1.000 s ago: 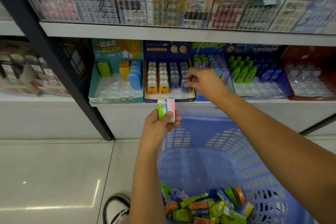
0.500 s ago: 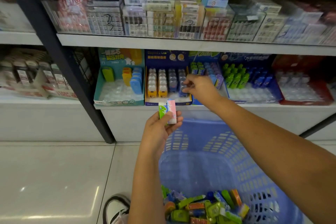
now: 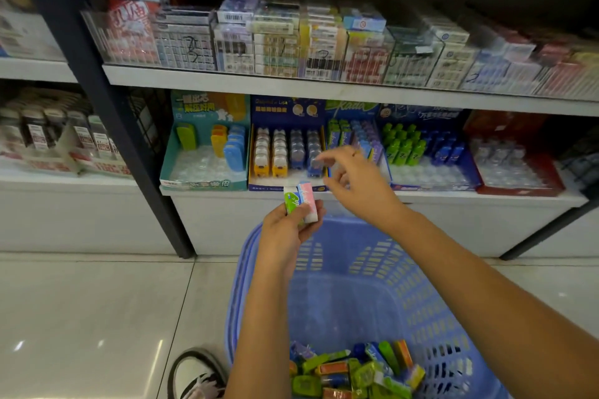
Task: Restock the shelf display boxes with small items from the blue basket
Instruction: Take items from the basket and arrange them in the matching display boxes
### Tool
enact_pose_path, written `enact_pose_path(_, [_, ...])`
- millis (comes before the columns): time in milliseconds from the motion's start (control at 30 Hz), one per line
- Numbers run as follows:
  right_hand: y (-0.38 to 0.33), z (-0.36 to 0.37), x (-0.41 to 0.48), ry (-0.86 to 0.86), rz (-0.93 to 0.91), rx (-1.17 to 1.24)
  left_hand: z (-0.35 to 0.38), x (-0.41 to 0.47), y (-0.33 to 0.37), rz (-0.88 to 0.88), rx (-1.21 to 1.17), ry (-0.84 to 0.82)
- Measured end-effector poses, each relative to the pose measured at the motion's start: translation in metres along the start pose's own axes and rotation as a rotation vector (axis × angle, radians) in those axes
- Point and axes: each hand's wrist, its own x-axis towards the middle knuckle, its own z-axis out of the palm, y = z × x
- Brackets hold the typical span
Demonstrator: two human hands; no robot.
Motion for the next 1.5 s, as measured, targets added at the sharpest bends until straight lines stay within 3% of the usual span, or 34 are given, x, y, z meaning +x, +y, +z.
enact_pose_path(133, [0.001,0.000,-0.045,-0.228,-0.094,0.028,0.010,-0.001,-0.004,0.020,0.132,-0.029])
enact_pose_path(333, [0.015,-0.003,-0.054,0.132,-0.148,0.036,0.025,-0.004,-0.008,-0.004,0.132,-0.125])
enact_pose_path(533, [0.049,-0.026,-0.021,0.285,0.348,0.660,0.026,0.005,-0.009,-0.016,0.088,-0.117])
enact_pose_path(733, [0.078,-0.035,-0.001,0.247,0.595,1.359,0.025,0.015,-0.017,-0.049,0.085,-0.124])
enact_pose_path(800, [0.081,-0.038,0.005,0.244,0.601,1.194,0.025,0.019,-0.020,-0.053,0.101,-0.118])
enact_pose_path(967, [0.092,-0.053,0.020,0.060,0.347,-0.017,0.025,0.026,-0.023,-0.046,0.214,-0.079])
enact_pose_path(1033, [0.092,-0.058,0.027,0.004,0.290,-0.237,0.026,0.030,-0.024,-0.057,0.223,-0.065])
enact_pose_path(1267, [0.093,-0.060,0.047,-0.012,0.086,-0.312,0.023,0.036,-0.027,-0.064,0.237,-0.075])
enact_pose_path(1500, [0.099,-0.057,0.061,-0.067,0.252,0.042,0.022,0.038,-0.027,-0.053,0.219,-0.063])
